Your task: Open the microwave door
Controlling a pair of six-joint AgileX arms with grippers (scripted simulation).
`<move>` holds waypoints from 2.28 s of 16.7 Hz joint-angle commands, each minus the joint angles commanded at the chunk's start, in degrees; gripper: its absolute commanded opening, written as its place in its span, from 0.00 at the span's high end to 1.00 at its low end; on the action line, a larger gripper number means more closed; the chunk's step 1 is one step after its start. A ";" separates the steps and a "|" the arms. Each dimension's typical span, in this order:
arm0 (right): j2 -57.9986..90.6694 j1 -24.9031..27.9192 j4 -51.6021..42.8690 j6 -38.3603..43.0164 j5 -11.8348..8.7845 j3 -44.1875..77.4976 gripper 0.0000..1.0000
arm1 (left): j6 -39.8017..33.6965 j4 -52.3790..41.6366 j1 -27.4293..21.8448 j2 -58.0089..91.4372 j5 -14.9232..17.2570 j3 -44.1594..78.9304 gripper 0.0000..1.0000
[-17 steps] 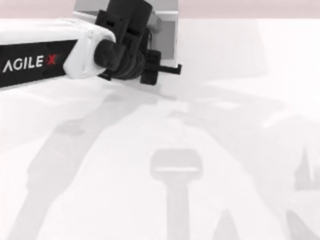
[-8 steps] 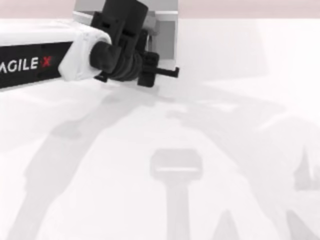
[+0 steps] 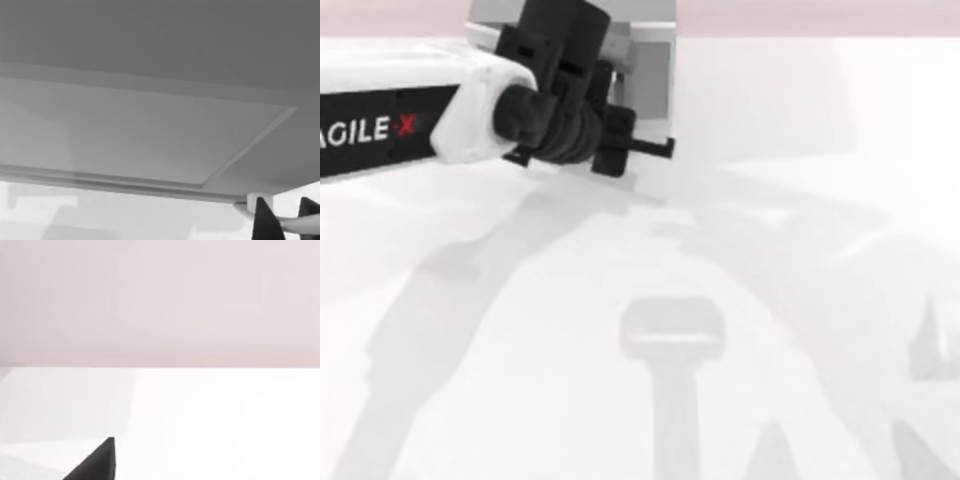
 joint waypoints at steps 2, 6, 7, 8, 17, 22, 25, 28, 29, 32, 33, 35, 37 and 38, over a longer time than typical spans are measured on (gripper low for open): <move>0.00 0.00 0.00 0.00 0.00 0.00 0.00 | 0.00 0.00 0.00 0.00 0.00 0.00 1.00; 0.00 0.00 0.00 0.00 0.00 0.00 0.00 | 0.00 0.00 0.00 0.00 0.00 0.00 1.00; 0.00 0.00 0.00 0.00 0.00 0.00 0.00 | 0.00 0.00 0.00 0.00 0.00 0.00 1.00; 0.00 0.00 0.00 0.00 0.00 0.00 0.00 | 0.00 0.00 0.00 0.00 0.00 0.00 1.00; 0.00 0.00 0.00 0.00 0.00 0.00 0.00 | 0.00 0.00 0.00 0.00 0.00 0.00 1.00; 0.00 0.00 0.00 0.00 0.00 0.00 0.00 | 0.43 0.06 -0.16 -0.23 0.92 -0.49 1.00; 0.00 0.00 0.00 0.00 0.00 0.00 0.00 | 2.32 0.76 0.64 -1.47 2.19 -1.72 1.00; 0.00 0.00 0.00 0.00 0.00 0.00 0.00 | 3.36 0.91 1.11 -1.87 2.89 -2.61 1.00; 0.00 0.00 0.00 0.00 0.00 0.00 0.00 | 3.36 0.91 1.11 -1.87 2.89 -2.61 1.00; 0.00 0.00 0.00 0.00 0.00 0.00 0.00 | 3.36 0.91 1.11 -1.87 2.89 -2.61 1.00; 0.00 0.00 0.00 0.00 0.00 0.00 0.00 | 3.36 0.91 1.11 -1.87 2.89 -2.61 1.00; 0.00 0.00 0.00 0.00 0.00 0.00 0.00 | 3.36 0.91 1.11 -1.87 2.89 -2.61 1.00; 0.00 0.00 0.00 0.00 0.00 0.00 0.00 | 3.36 0.91 1.11 -1.87 2.89 -2.61 1.00; 0.00 0.00 0.00 0.00 0.00 0.00 0.00 | 3.36 0.91 1.11 -1.87 2.89 -2.61 1.00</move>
